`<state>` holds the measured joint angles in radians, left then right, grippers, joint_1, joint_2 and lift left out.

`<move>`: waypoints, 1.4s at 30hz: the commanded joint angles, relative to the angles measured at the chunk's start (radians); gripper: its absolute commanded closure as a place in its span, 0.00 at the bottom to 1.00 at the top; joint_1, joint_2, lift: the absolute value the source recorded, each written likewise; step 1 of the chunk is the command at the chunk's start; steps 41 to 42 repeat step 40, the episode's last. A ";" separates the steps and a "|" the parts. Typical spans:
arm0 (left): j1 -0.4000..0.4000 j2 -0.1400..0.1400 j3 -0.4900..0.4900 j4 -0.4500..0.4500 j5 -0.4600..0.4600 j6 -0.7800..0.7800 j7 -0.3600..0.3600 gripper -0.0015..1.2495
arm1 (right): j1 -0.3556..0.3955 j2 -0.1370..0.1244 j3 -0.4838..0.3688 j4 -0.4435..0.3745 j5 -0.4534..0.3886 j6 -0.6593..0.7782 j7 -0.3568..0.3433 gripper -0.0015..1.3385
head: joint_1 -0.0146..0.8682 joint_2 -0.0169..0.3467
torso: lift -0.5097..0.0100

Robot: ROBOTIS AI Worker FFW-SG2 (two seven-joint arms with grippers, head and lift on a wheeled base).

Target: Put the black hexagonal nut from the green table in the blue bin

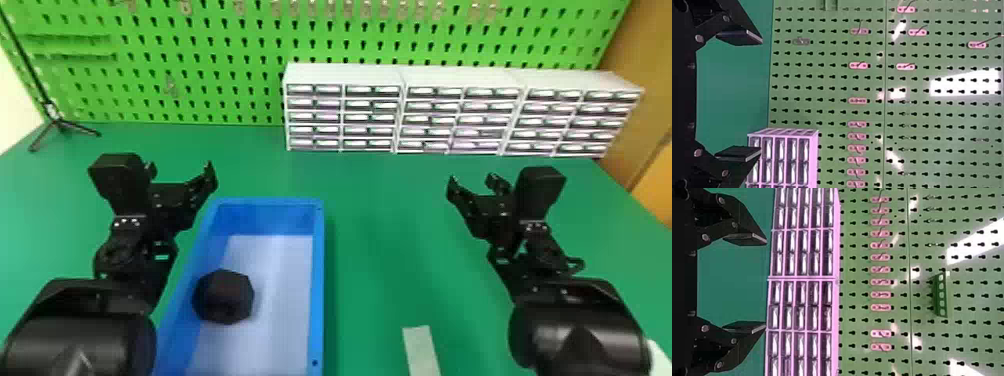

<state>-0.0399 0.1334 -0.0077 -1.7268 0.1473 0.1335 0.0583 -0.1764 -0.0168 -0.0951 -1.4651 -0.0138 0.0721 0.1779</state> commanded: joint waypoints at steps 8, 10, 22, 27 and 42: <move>-0.001 0.000 0.000 0.000 0.000 0.000 0.000 0.23 | 0.000 0.000 -0.002 0.000 0.000 0.000 0.000 0.38 | 0.79 0.12 | 0.80; -0.001 0.000 0.000 0.000 0.000 0.000 0.000 0.23 | 0.000 0.000 -0.002 0.000 0.000 0.000 0.000 0.38 | 0.79 0.12 | 0.80; -0.005 0.000 -0.002 0.000 -0.002 0.000 0.000 0.23 | -0.002 -0.002 0.001 0.000 -0.002 0.000 0.000 0.38 | 0.79 0.12 | 0.80; -0.005 0.000 -0.002 0.000 -0.002 0.000 0.000 0.23 | -0.003 -0.002 0.001 0.000 -0.003 0.000 0.000 0.38 | 0.79 0.12 | 0.80; -0.005 0.000 -0.002 0.000 -0.002 0.000 0.000 0.23 | -0.002 -0.002 -0.002 0.000 -0.009 0.000 0.000 0.38 | 0.79 0.12 | 0.80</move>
